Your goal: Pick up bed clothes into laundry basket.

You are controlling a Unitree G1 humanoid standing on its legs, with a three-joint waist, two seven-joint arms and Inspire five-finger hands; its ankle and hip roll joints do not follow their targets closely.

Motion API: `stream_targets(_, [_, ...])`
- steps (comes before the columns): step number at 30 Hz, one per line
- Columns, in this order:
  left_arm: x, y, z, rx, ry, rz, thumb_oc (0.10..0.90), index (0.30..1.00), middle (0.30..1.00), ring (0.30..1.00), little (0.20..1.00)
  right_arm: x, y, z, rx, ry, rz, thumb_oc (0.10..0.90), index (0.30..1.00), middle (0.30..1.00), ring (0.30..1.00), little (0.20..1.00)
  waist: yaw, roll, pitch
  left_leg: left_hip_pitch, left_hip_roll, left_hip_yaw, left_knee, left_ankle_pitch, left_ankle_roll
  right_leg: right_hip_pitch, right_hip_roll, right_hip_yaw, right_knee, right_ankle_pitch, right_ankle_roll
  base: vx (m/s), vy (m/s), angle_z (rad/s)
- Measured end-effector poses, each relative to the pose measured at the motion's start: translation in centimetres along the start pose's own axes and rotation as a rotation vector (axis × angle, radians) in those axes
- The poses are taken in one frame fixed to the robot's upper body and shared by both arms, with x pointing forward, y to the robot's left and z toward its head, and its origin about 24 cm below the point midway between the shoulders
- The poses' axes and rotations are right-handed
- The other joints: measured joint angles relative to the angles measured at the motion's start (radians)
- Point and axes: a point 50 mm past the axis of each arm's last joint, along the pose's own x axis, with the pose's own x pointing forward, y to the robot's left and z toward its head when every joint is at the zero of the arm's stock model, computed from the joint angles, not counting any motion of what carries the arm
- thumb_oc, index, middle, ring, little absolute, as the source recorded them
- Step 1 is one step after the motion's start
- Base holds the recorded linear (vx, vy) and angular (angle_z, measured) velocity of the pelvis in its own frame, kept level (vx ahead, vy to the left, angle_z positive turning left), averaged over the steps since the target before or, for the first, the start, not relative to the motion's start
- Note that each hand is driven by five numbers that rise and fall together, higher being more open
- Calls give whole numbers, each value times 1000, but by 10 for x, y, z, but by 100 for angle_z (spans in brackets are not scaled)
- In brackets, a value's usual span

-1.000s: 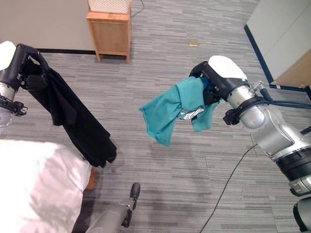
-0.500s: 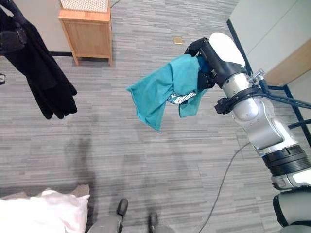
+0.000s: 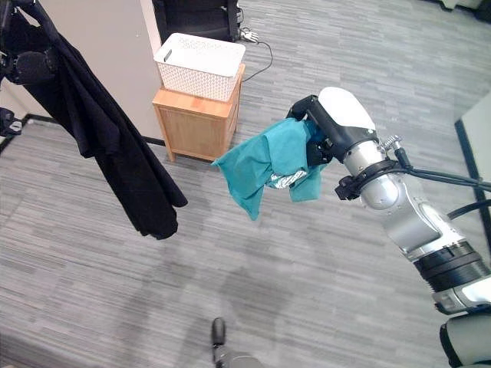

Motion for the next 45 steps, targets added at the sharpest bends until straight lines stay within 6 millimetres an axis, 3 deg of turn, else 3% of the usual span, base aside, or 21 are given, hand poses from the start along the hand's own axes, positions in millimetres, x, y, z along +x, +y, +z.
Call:
stream_targets(1, [-3,-1,-4,13,12,-14,400,300,300,300,300,1,1,1,15,-5,-13,400,300,300,300,300,5,-17,3,-37,-18,-1,-41,26,16,19,-5,-7,-1,-8,19,424,-22,-34])
stream_targets(2, [-15,-8,-14,1,51,-38,400,300,300,300,300,3,0,4,33,-11,-47,400,300,300,300,300,21,-49,2,-140,-111,-12,-117,96,56,30,-24,-11,21,-40,120,361,5,-36])
stream_targets(3, [-23,-23,-17,-32,78,-66,400,300,300,300,300,5,-9,3,33,-10,-87,400,300,300,300,300,42,11,18,-216,-136,-92,-232,274,128,-5,35,-66,137,-40,181,267,6,-39])
stream_targets(4, [-25,-28,-18,-33,91,-83,400,300,300,300,300,7,-14,4,31,-14,-107,400,300,300,300,300,56,87,41,-260,-98,-124,-213,439,165,-48,86,-131,267,-77,167,248,0,-40])
stream_targets(5, [-27,-34,-19,-35,97,-107,400,300,300,300,300,8,-10,2,57,-10,-125,400,300,300,300,300,63,107,44,-303,-83,-98,-104,456,117,-51,42,-213,311,-218,55,198,16,-76])
stream_targets(6, [-36,-49,-24,-79,146,-113,400,300,300,300,300,11,-6,1,51,-5,-120,400,300,300,300,300,110,40,1,-335,-140,-117,0,345,44,-94,-137,-226,252,-243,102,281,53,-46])
stream_targets(9, [-37,-61,-18,-121,138,-138,400,300,300,300,300,17,-15,-6,2,44,-138,400,300,300,300,300,104,35,19,-501,-203,-45,203,232,33,4,-163,-169,119,-183,113,274,110,-2])
stream_targets(11, [-35,-65,-13,-146,124,-136,400,300,300,300,300,16,-31,-10,-52,64,-171,400,300,300,300,300,140,93,6,-476,-200,-16,-183,414,128,106,-135,-142,31,-200,138,377,196,-29])
stream_targets(13, [-36,-69,-11,-159,125,-145,400,300,300,300,300,13,-32,-14,-90,80,-161,400,300,300,300,300,193,181,7,-380,-138,-6,-215,580,203,233,-67,-91,38,-255,218,214,136,-53])
stream_targets(14, [-35,-69,-9,-176,126,-120,400,300,300,300,300,9,-26,-16,-96,85,-158,400,300,300,300,300,168,138,15,-352,-180,-20,-215,578,195,238,-110,-95,86,-298,265,247,184,-24])
stream_targets(18, [-31,-74,1,-219,110,-116,400,300,300,300,300,4,-40,-17,-169,84,-186,400,300,300,300,300,110,124,25,-249,-213,-39,-215,459,211,231,-259,-172,46,-222,322,154,177,9])
stream_targets(21, [-27,-71,3,-218,101,-104,400,300,300,300,300,2,-51,-17,-205,84,-219,400,300,300,300,300,84,120,30,-205,-208,-74,-214,419,223,102,-286,-154,335,-202,348,180,88,7])
stream_targets(25, [-17,-67,9,-232,92,-72,400,300,300,300,300,2,-62,-2,-245,27,-265,400,300,300,300,300,41,173,62,-117,-161,-143,-214,371,208,16,-222,-140,249,-236,275,185,-58,33])
stream_targets(29, [10,-53,30,-273,39,15,400,300,300,300,300,2,-80,10,-291,-28,-330,400,300,300,300,300,-23,190,63,-110,-127,-259,-205,338,155,-89,-132,-119,-20,-46,242,203,-121,92])
stream_targets(32, [16,-55,40,-269,10,7,400,300,300,300,300,14,-79,18,-331,-57,-304,400,300,300,300,300,-11,111,29,-76,-175,-262,-202,293,89,-101,-196,-146,-55,128,148,112,-76,82])
stream_targets(33, [15,-56,41,-272,3,2,400,300,300,300,300,18,-79,22,-338,-74,-298,400,300,300,300,300,1,122,22,-86,-161,-247,-185,282,61,-97,-183,-151,-55,134,145,142,-3,34])
stream_targets(35, [16,-52,44,-280,-25,12,400,300,300,300,300,27,-82,33,-347,-112,-291,400,300,300,300,300,15,136,15,-99,-121,-156,-162,263,21,-82,-146,-159,-55,118,121,119,39,39])
stream_targets(38, [19,-54,50,-308,-45,13,400,300,300,300,300,32,-91,34,-341,-110,-285,400,300,300,300,300,16,113,28,-198,-120,-170,-23,222,-46,-64,-144,-122,-53,99,94,97,75,66])
stream_targets(39, [17,-56,53,-321,-53,3,400,300,300,300,300,32,-93,29,-340,-89,-278,400,300,300,300,300,16,101,35,-237,-125,-165,11,183,-14,-59,-150,-122,-53,95,88,218,82,90])
stream_targets(43, [-2,-73,66,-380,-106,-98,400,300,300,300,300,19,-84,-14,-274,96,-228,400,300,300,300,300,37,139,48,-286,-56,-187,-131,407,20,30,-104,-212,-35,10,116,102,96,53])
stream_targets(45, [-14,-78,72,-439,-128,-132,400,300,300,300,300,7,-80,-31,-227,151,-232,400,300,300,300,300,27,165,59,-268,-58,-226,-118,381,27,-13,-115,-229,137,-88,139,146,63,47])
